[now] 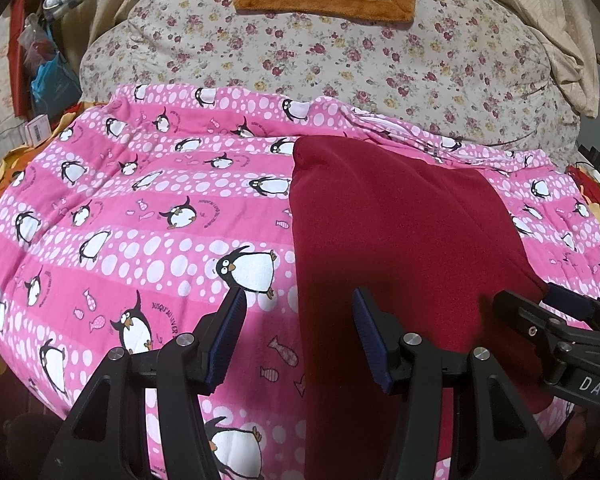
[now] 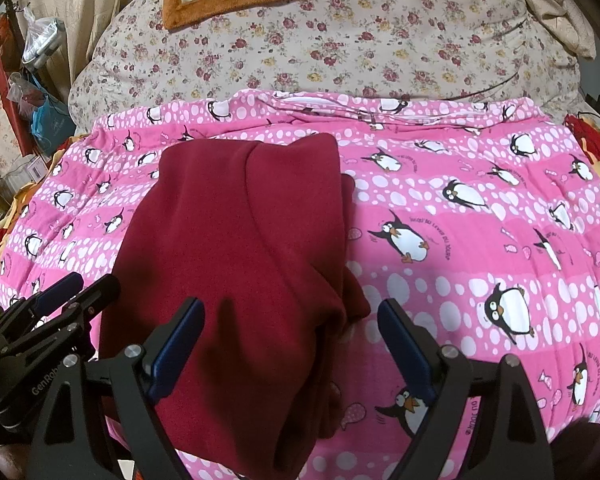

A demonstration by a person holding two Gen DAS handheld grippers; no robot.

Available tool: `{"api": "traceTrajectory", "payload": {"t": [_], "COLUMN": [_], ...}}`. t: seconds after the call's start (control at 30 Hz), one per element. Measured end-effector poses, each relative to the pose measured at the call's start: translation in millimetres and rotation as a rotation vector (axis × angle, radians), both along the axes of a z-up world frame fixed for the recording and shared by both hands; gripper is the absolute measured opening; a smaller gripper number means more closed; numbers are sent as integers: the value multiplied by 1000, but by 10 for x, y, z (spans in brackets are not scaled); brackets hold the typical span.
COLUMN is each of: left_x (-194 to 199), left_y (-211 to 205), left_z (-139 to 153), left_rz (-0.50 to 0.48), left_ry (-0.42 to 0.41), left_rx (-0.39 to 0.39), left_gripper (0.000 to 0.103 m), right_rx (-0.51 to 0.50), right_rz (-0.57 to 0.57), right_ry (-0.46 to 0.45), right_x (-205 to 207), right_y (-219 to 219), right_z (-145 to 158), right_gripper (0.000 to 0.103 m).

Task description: Fold small clothes

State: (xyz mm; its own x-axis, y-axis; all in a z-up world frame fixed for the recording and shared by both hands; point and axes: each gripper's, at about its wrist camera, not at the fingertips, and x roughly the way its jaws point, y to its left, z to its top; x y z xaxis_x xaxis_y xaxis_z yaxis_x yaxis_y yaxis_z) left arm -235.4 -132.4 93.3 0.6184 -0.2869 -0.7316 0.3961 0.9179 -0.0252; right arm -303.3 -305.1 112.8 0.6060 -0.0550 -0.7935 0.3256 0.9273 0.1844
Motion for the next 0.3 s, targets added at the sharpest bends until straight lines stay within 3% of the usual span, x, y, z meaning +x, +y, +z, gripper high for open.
{"api": "traceTrajectory", "payload": {"t": [0.3], "left_x": [5], "left_y": [-6], "left_z": [15], "left_rz": [-2], "left_ry": [-3], "left_rx": [-20], "left_gripper": [35], "right_rx": [1], "right_rz": [4], "right_ry": [4], "right_x": [11], "right_y": [-5], "right_z": [-14], "right_gripper": [91]}}
